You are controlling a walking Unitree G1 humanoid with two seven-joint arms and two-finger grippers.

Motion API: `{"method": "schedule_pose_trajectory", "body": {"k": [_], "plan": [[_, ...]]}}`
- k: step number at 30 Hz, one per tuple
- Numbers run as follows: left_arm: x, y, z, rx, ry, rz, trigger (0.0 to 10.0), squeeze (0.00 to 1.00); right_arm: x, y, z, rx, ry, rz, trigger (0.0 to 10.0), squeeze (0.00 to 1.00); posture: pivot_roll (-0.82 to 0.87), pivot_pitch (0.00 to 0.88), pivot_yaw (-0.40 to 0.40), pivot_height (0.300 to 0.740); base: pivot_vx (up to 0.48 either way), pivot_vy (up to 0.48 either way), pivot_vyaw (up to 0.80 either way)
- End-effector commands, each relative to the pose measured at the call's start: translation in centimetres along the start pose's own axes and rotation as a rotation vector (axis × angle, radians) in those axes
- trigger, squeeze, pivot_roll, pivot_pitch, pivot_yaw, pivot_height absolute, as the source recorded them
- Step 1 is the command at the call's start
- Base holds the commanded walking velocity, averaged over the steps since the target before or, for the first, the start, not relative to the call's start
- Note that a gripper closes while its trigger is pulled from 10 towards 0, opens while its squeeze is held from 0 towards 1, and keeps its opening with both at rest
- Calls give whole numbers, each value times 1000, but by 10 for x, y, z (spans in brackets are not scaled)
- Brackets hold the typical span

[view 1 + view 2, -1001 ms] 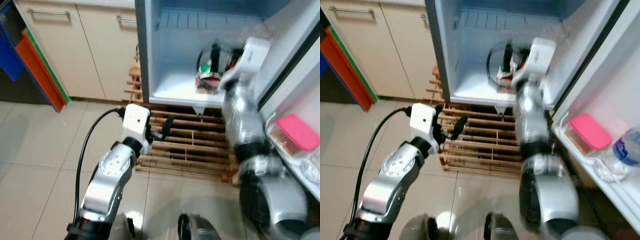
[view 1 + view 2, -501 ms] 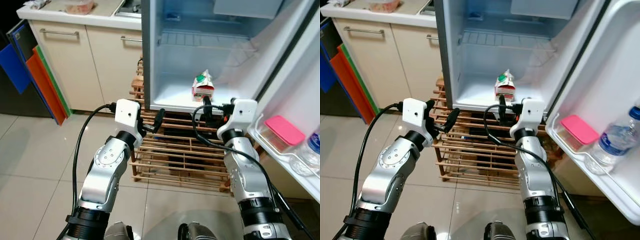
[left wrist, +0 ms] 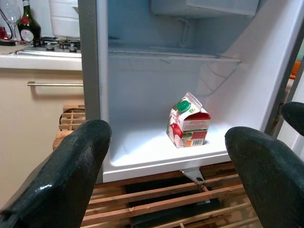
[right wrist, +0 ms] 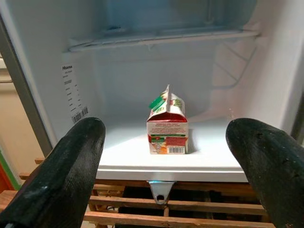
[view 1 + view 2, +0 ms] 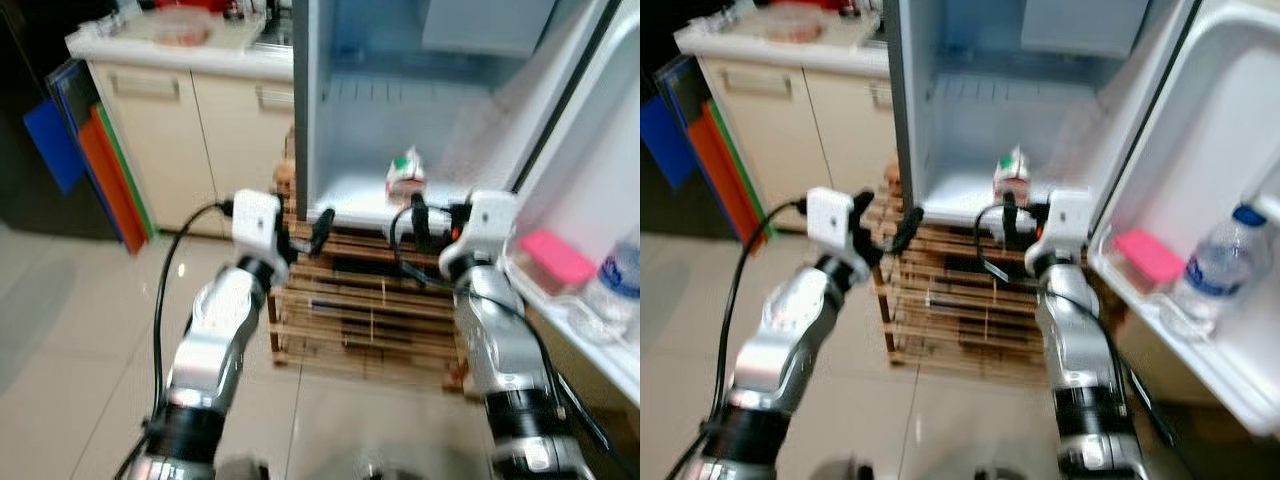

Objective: Restocking fridge

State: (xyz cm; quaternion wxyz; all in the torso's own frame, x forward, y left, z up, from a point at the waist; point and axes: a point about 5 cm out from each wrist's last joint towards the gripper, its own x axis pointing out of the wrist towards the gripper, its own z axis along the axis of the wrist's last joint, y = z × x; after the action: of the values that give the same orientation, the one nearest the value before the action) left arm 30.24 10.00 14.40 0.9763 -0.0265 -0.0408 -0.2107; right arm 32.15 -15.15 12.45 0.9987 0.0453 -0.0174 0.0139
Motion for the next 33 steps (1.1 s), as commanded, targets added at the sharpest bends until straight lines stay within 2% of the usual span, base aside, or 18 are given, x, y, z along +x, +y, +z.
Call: {"method": "schedule_pose_trajectory", "body": {"k": [1,33], "plan": [[3,-1,1,5,-5,-9,10000,0,-2,-3,-2,3,14,-14,10000,0,-21,0,-17,726,0,0,0],[8,-2,-2,-18,-21,-7,10000,0,-3,-9,-12,-32,57,-22,10000,0,-32,0,-21,726,0,0,0]]}}
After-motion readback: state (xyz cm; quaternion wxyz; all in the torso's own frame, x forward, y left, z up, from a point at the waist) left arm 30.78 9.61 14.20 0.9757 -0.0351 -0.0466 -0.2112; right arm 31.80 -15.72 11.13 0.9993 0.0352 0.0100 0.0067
